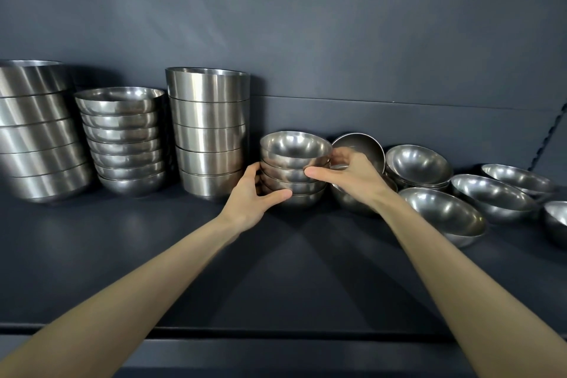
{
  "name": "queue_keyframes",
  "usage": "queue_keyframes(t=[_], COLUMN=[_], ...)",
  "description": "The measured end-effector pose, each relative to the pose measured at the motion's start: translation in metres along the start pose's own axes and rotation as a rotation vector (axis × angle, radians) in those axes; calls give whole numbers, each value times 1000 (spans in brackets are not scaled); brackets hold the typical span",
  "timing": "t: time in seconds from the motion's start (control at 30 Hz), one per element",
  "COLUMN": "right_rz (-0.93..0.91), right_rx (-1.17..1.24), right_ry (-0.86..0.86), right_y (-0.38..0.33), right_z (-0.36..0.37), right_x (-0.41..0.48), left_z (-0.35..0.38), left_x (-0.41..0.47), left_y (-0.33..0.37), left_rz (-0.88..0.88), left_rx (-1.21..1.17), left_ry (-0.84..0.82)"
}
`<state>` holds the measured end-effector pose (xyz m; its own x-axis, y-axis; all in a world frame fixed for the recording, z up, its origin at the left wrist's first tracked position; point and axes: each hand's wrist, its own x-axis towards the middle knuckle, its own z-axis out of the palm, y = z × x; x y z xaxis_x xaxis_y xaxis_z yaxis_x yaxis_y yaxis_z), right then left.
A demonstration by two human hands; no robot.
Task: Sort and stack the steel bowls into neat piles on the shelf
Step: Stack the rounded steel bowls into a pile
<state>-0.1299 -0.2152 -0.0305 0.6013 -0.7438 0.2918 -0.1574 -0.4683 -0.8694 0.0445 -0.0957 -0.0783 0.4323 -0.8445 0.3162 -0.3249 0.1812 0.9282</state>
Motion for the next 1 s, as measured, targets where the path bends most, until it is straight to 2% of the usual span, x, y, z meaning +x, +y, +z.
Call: queue_keyframes(t=[1.0], right_rz=[26], right_rx=[-87], right_ry=[32], right_y=[-12], right_z=[8], right_x=[-8], left_z=[-8], left_x=[-3], left_y=[6], left_rz=[-52], left_rx=[71], left_ry=[-30])
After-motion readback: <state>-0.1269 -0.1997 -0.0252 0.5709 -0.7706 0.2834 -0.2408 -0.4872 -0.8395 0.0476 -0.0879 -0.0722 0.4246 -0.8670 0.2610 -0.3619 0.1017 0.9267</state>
